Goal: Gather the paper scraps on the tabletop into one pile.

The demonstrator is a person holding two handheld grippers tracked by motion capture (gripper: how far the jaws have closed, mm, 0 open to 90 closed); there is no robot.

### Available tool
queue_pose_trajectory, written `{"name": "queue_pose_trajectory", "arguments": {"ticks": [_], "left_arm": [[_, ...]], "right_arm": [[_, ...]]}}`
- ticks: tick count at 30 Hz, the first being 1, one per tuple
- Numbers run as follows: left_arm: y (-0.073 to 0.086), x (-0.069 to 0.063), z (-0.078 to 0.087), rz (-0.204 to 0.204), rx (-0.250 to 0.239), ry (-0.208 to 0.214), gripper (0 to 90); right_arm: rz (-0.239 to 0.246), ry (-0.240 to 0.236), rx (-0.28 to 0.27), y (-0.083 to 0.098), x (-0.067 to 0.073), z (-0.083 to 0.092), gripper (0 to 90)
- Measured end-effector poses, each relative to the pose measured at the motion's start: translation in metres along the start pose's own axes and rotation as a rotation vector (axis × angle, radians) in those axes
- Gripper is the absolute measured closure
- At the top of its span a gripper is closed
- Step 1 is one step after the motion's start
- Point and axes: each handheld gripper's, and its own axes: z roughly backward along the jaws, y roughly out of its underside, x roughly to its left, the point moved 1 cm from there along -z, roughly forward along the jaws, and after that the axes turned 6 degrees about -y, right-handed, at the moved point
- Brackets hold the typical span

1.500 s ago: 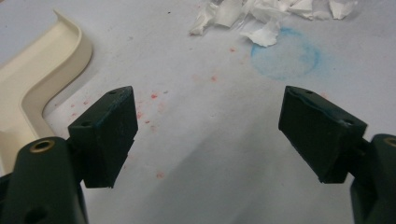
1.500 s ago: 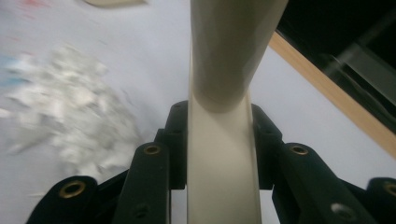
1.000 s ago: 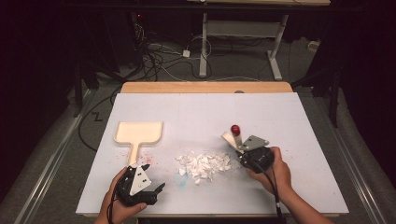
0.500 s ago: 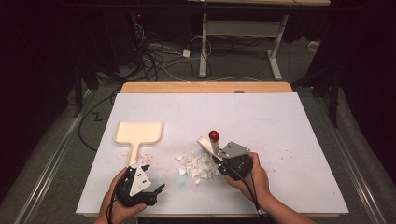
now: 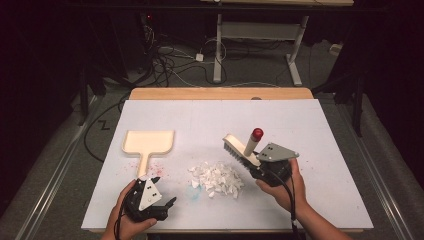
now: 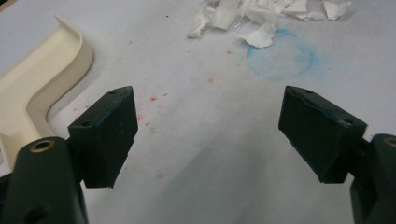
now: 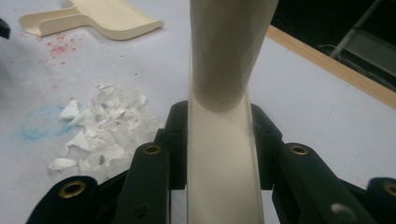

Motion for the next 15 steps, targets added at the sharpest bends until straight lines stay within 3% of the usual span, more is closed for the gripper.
{"name": "queue_pose_trajectory", "arguments": {"ticks": [5, 8, 11, 15], "left_arm": [[0.000, 0.000, 0.000, -0.001, 0.003, -0.001, 18.8], [0.000, 0.000, 0.000, -0.001, 0.005, -0.001, 18.7], [0.000, 0.000, 0.000, -0.001, 0.003, 0.000, 18.8], [0.000, 0.000, -0.001, -0.004, 0.007, 0.003, 18.8]], "right_arm": [[-0.018, 0.043, 0.036, 0.007, -0.010, 0.005, 68.0], [-0.021, 0.029, 0.078, 0.014, -0.009, -0.001, 68.0], [-0.012, 0.003, 0.103, 0.016, -0.001, -0.008, 68.1], [0.001, -0.055, 0.127, 0.016, 0.020, -0.021, 68.1]]}}
